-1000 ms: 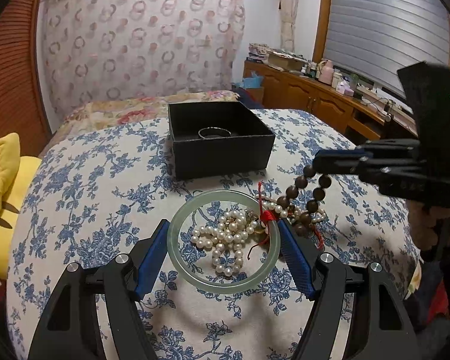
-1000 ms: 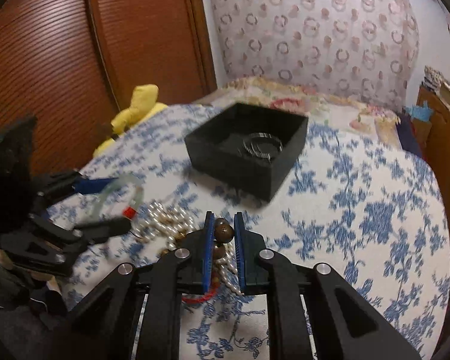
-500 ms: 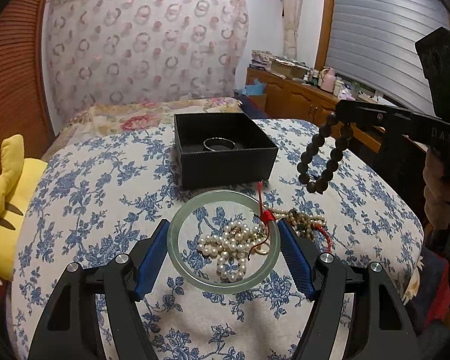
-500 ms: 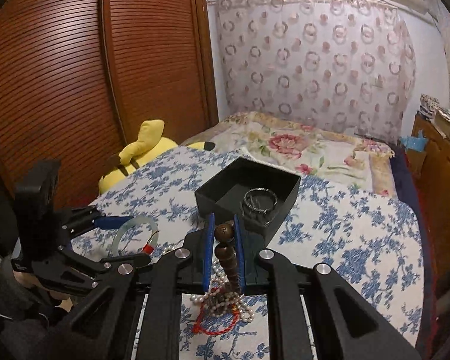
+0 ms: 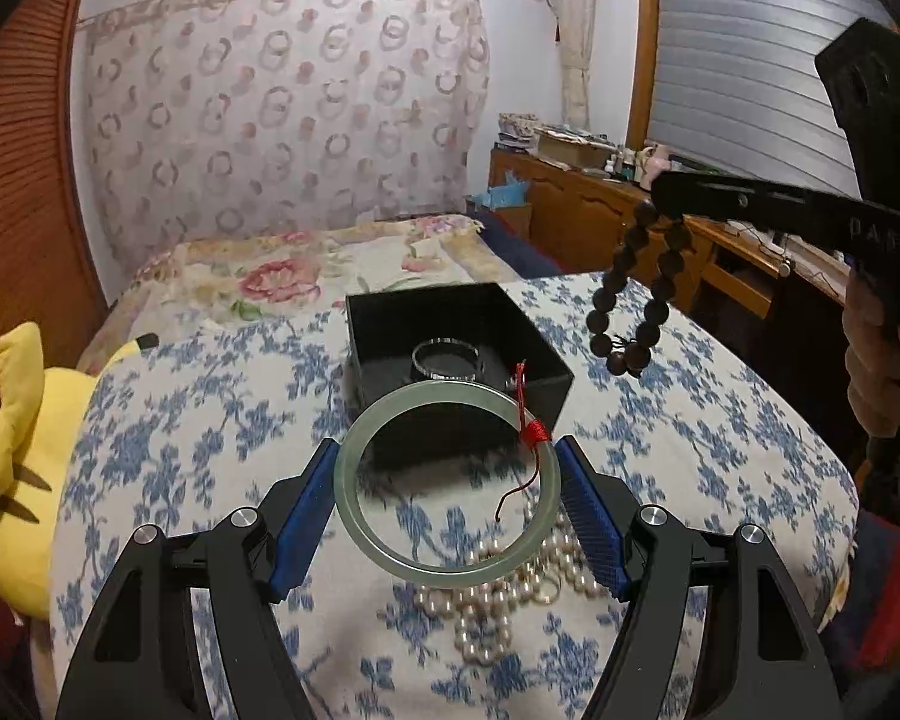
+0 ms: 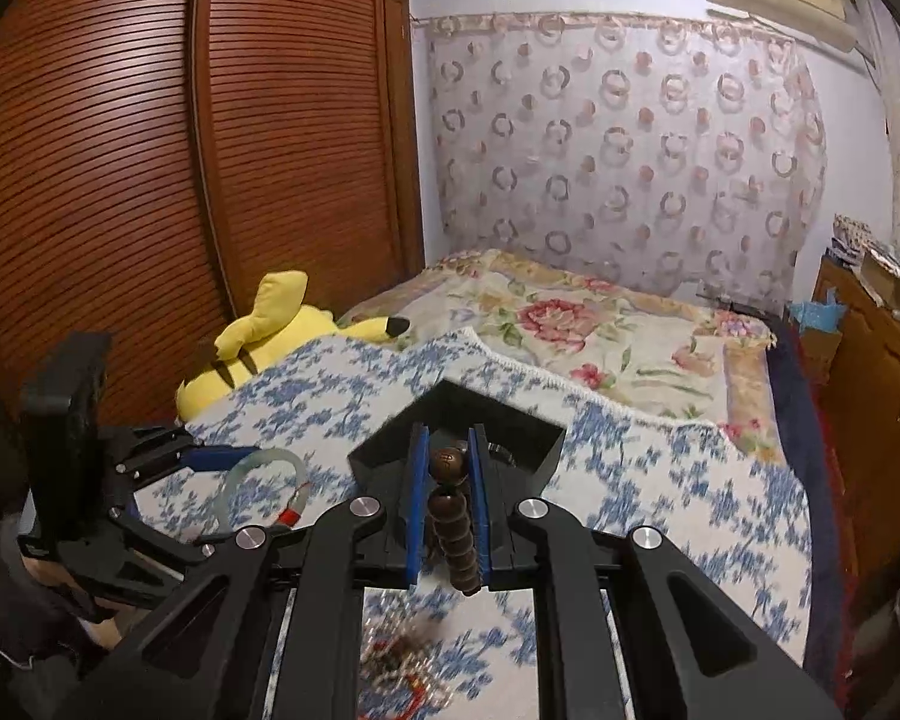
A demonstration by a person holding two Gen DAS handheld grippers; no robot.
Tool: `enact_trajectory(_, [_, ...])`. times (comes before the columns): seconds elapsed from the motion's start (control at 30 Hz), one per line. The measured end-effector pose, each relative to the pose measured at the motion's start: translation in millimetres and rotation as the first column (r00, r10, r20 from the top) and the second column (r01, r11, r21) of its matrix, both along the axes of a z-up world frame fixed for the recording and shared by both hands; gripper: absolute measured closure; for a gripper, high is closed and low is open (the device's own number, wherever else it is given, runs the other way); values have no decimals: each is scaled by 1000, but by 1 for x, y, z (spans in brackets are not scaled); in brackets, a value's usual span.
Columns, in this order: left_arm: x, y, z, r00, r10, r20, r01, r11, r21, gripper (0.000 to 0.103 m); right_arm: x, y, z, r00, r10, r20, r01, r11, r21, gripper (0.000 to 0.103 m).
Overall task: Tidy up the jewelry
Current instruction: 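Lower the jade bangle and bead bracelet into the black box and open both tools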
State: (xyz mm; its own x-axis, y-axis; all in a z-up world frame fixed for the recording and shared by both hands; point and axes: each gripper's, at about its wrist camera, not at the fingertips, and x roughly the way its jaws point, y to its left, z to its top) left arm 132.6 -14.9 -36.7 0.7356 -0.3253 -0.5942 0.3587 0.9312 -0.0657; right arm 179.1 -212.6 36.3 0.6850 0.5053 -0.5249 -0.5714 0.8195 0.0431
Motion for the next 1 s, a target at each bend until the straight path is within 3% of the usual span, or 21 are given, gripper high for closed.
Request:
enact_trajectory(0.27, [35,-5,3,1000,-6,-10,6,1000,14,34,41,14,4,999,44,-8,-43,999,4,88])
enact_trajectory(0.6, [79,-1,2,999,10,-48,-10,1000,15,34,77,19,-44,983,76,-169,-77,997,2,88])
enact_trajectory(0.8, [100,-11,-5,997,1,-72,2,999,33,34,89,20,-68,974,69,-214,-72,997,-9,87])
enact_trajectory(0.9, [109,-19,-6,997,-6,-78,10,999,44,34,92,14,-69,976,58,-210,-58,998,4,73])
enact_trajectory(1.0, [117,-22,-8,996,-8,-86,13,999,51,34,93,5,-66,977,50,-206,-47,999,18,73])
